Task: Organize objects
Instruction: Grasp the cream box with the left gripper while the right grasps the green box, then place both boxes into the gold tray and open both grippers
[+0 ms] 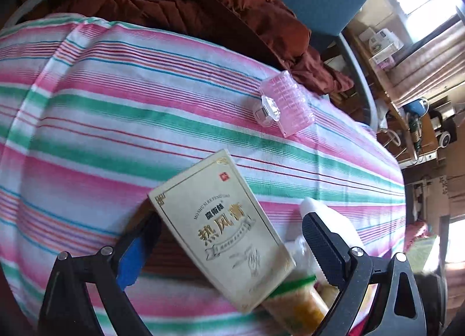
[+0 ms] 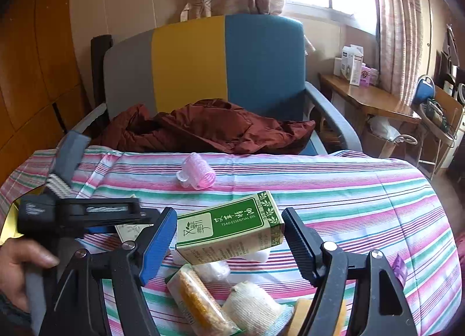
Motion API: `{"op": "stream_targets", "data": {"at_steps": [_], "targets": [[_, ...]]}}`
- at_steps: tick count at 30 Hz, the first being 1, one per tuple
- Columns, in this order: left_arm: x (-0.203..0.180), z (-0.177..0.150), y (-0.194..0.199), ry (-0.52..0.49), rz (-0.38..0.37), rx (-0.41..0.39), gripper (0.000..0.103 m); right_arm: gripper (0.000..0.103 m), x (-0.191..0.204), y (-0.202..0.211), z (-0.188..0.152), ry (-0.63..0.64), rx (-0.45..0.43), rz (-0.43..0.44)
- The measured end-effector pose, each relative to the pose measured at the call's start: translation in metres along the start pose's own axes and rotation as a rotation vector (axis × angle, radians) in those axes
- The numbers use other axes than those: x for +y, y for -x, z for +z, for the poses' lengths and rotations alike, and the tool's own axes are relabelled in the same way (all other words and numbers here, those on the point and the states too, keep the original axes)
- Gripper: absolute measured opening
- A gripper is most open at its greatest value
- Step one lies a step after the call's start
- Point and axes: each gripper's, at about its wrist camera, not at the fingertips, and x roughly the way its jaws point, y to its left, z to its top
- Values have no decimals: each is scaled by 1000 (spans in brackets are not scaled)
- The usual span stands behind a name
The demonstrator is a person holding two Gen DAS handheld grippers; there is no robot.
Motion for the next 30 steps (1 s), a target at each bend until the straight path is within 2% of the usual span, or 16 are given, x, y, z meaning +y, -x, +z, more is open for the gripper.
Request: {"op": "stream_targets", "data": {"at_steps": [1, 2, 3, 5, 7, 11, 14, 18, 22, 26, 30], "targets": [[-2, -1, -2, -20, 4, 4, 92, 75, -2, 0, 0, -6, 1, 2], [-4, -5, -4, -62, 11, 7, 80, 75, -3, -1, -1, -8, 3, 4], [-6, -9, -4, -110, 8, 5, 78, 75, -4, -1, -1, -6, 6, 5], [-11, -20, 7, -223, -10, -24, 63, 75, -1, -3, -2, 8, 13, 13], [-13, -33, 20, -335, 20, -66, 56, 75, 6, -3, -4, 34, 13, 23], [3, -59, 41, -449, 27, -97, 54, 75, 20, -3, -8, 88, 17, 52], [13, -76, 53, -494, 29, -124, 54, 75, 30, -8, -13, 123, 37, 72], [28, -91, 76, -464, -2, -148, 54, 75, 45, -13, -20, 165, 66, 97], [52, -102, 117, -435, -14, -210, 54, 75, 60, -15, -25, 182, 98, 122], [92, -105, 162, -379, 0, -265, 54, 75, 87, -8, -23, 209, 126, 176], [141, -103, 199, -302, 35, -307, 55, 75, 129, 7, -20, 239, 121, 257]]}}
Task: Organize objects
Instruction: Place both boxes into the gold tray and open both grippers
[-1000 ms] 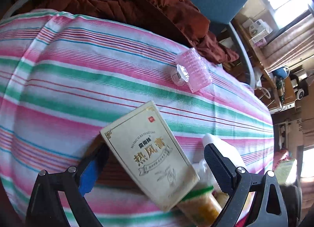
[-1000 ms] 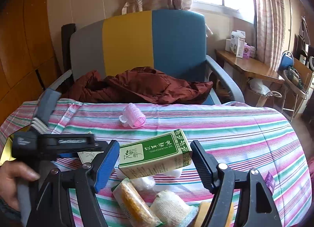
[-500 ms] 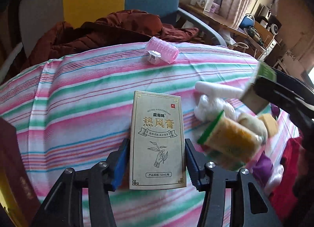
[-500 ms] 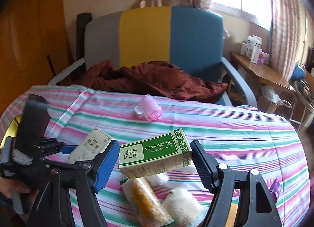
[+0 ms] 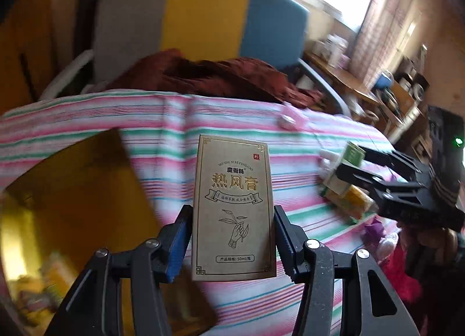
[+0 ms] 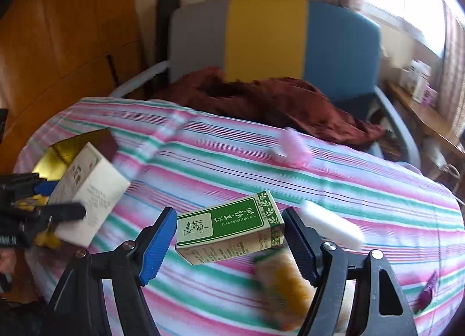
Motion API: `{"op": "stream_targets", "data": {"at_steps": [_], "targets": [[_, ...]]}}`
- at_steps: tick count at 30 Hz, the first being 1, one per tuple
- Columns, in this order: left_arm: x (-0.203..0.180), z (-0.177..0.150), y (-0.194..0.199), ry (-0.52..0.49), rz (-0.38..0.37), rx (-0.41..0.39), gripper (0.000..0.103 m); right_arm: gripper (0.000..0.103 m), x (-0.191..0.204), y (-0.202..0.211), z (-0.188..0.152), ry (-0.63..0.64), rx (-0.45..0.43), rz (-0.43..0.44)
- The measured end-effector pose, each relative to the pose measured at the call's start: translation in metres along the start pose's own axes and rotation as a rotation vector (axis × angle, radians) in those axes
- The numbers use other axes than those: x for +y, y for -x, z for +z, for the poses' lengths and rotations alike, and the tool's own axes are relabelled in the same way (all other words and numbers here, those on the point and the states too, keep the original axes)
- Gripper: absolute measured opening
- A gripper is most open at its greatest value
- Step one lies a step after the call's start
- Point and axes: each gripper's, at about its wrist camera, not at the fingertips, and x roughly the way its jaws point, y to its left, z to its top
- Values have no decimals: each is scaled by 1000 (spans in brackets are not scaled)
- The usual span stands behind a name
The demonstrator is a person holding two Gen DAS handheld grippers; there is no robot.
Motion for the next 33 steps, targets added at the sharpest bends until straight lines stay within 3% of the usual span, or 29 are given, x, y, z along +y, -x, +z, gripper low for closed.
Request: {"op": "stream_targets", "data": {"at_steps": [6, 15, 17, 20, 29, 33], "targets": [[83, -15, 38, 84, 134, -37, 55, 75, 79, -4, 24, 47, -5, 132], [184, -21, 49, 188, 295, -54, 56, 76, 195, -67, 73, 37, 100, 296], [196, -24, 53, 220, 297, -62, 64, 77, 215, -76, 84, 39, 91, 286], [206, -37, 66, 248, 286, -83, 88, 85, 233, -83, 93, 21, 95, 272], [186, -74, 96, 248, 334, -134, 95, 89, 245, -65, 68, 50, 72, 248], [169, -85, 106, 258, 326, -171, 100, 89, 251, -41, 54, 96, -8, 183]]}}
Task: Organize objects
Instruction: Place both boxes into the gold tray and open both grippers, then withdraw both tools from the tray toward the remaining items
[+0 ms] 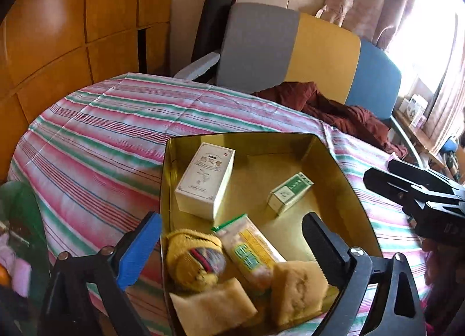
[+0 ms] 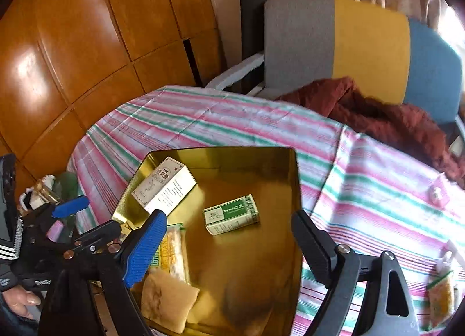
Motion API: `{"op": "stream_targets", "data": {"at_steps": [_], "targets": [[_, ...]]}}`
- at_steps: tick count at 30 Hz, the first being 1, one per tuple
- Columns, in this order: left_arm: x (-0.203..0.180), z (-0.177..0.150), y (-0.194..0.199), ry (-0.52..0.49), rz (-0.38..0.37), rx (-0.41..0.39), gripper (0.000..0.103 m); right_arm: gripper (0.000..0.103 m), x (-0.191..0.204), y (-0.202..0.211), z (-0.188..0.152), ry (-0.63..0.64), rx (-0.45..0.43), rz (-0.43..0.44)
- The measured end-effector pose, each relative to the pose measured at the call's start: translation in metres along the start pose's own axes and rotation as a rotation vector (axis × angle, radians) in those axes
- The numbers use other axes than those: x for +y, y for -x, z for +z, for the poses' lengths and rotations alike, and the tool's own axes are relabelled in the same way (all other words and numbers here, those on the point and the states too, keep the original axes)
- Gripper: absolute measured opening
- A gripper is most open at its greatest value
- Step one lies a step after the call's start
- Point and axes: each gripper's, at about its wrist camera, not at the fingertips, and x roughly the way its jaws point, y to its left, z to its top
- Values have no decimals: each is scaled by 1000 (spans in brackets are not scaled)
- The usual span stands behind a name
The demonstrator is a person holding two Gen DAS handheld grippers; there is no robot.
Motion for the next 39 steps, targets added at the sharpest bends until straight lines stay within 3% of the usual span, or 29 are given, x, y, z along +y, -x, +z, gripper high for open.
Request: {"op": "stream_targets", "data": {"at_steps": [7, 9, 15, 19, 39], "targets": [[-31, -16, 34, -122, 46, -168, 103, 89, 13, 63, -14, 73, -264, -154], [-42, -20, 42, -172, 57, -199, 103, 89, 9, 72, -15, 57, -279, -161], [-57, -24, 51, -197, 35, -190, 103, 89, -10, 72, -25, -45, -210, -94], [-61, -29, 51, -191, 2, -156, 103, 89, -23, 74, -40, -89, -196, -105], [-105, -49, 38, -300, -18, -71, 103, 90, -88, 73, -112, -211, -52, -145]]}}
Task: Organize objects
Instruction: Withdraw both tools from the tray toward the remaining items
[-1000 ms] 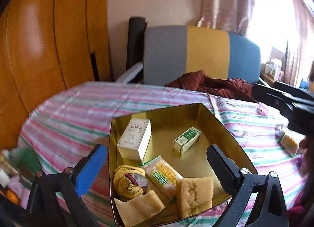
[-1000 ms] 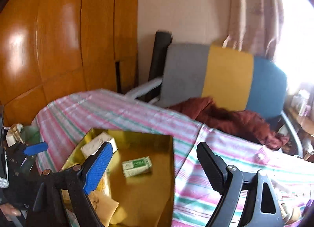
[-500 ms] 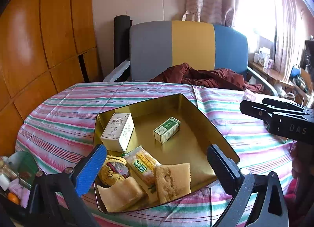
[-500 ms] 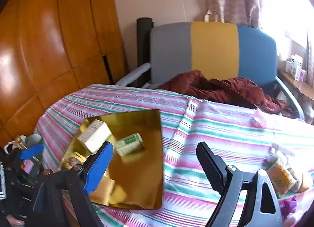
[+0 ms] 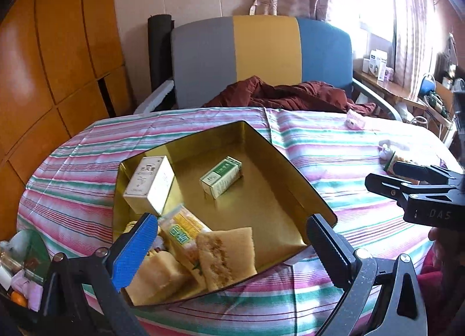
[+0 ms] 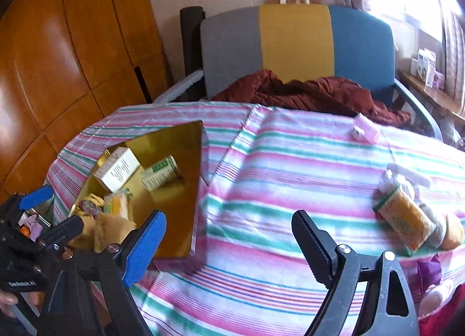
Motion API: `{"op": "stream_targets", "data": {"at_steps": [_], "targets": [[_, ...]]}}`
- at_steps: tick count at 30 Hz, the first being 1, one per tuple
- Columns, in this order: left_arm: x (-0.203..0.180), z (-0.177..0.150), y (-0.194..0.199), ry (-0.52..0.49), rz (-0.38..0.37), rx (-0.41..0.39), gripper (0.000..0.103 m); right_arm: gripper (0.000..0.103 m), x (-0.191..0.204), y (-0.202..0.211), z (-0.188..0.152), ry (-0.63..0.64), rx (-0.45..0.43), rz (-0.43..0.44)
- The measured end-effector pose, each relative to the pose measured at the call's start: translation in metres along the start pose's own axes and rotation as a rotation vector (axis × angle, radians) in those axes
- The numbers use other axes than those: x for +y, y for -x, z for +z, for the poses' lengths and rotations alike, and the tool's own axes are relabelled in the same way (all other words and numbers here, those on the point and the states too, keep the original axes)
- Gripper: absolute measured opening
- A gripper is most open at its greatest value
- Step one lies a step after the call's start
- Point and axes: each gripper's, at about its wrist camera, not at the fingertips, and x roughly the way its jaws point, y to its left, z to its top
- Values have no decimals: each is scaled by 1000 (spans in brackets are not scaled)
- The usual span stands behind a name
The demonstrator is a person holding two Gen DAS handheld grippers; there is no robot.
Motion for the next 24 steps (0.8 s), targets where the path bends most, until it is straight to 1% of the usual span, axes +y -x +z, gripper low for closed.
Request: {"op": "stream_targets", "data": {"at_steps": [6, 14, 19, 22, 24], "targets": [[-11, 2, -4, -16, -3, 17, 103, 90, -20, 1, -8, -29, 23, -29], [-28, 6, -9, -51, -24, 29, 103, 90, -48, 5, -6, -89, 36, -71], [-36, 5, -14, -61, -62, 47, 103, 90, -67, 0, -7, -158, 77, -98], [-40, 3, -16, -66, -113, 65, 103, 90, -77, -6, -9, -199, 114, -108], [-44, 2, -17, -68, -133, 67, 103, 90, -81, -9, -10, -215, 133, -119]]}}
